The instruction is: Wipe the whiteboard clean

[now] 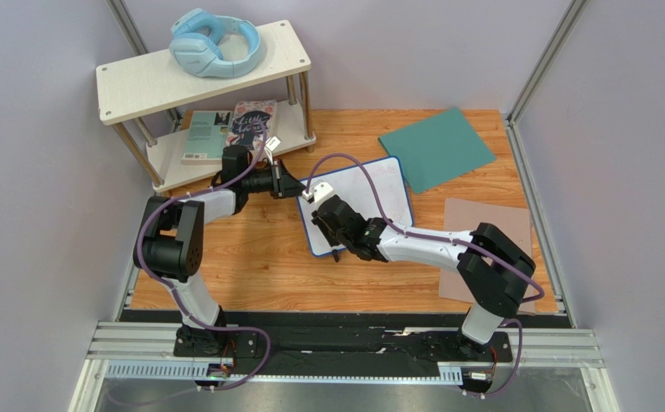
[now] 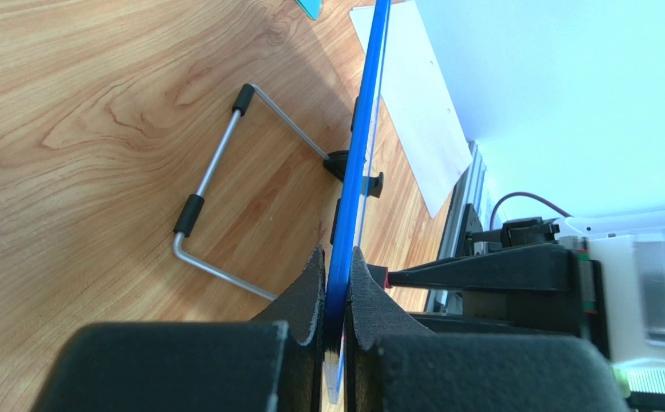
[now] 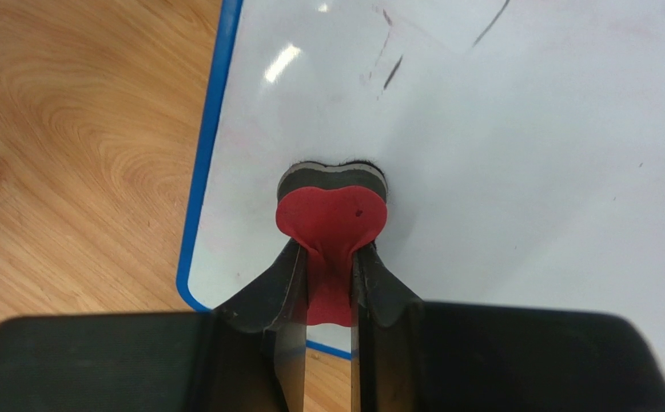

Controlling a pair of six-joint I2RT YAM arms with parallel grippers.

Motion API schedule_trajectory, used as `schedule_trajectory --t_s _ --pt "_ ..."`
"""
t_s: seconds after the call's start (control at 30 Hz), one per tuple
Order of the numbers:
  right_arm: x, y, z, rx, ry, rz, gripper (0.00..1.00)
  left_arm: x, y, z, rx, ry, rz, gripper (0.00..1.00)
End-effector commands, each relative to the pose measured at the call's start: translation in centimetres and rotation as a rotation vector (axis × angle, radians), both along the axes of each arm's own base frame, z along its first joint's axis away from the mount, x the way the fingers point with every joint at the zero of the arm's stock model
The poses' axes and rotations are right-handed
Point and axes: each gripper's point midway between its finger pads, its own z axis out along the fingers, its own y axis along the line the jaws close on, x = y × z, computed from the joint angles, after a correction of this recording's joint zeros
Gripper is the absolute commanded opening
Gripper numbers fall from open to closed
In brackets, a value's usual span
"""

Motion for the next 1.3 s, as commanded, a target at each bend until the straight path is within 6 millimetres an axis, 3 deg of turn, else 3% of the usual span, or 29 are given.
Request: schedule_trajectory --t_s 0.0,0.13,0.3,0.57,0.7,0.83,1.03,1.27 --pt "-2.3 -4.8 -5.3 -0.162 0.1 -0.052 0.0 1.3 0.4 -0.9 0.054 -0.054 0.058 0.0" --pt "-2.5 -6.0 -5.7 -0.167 0.094 -0.107 0.0 1.2 0.3 -0.9 0.052 -0.054 0.054 0.0" --pt "-1.0 -8.4 -5.6 -0.224 0.025 -0.274 0.0 1.3 0.3 -0.8 0.051 -0.057 0.054 0.0" --pt "0.9 -12.8 -3.1 -0.262 -0.104 -0.503 0.0 1.2 0.4 -1.0 0.053 -0.052 0.054 0.0" --pt "1.5 -13.8 -2.1 -0.244 -0.128 -0.54 0.0 1.2 0.3 -1.0 0.052 -0.053 0.052 0.0" --pt "1.8 -12.5 -1.2 -0.195 -0.132 -0.492 0.0 1.2 0.3 -0.9 0.051 -0.054 0.053 0.0" --pt "0.5 -6.7 0.1 -0.082 -0.134 -0.269 0.0 1.2 0.3 -1.1 0.051 -0.05 0.051 0.0" --pt "-1.7 -1.7 -0.6 0.009 -0.078 -0.022 0.0 1.2 0.3 -1.0 0.048 -0.049 0.049 0.0"
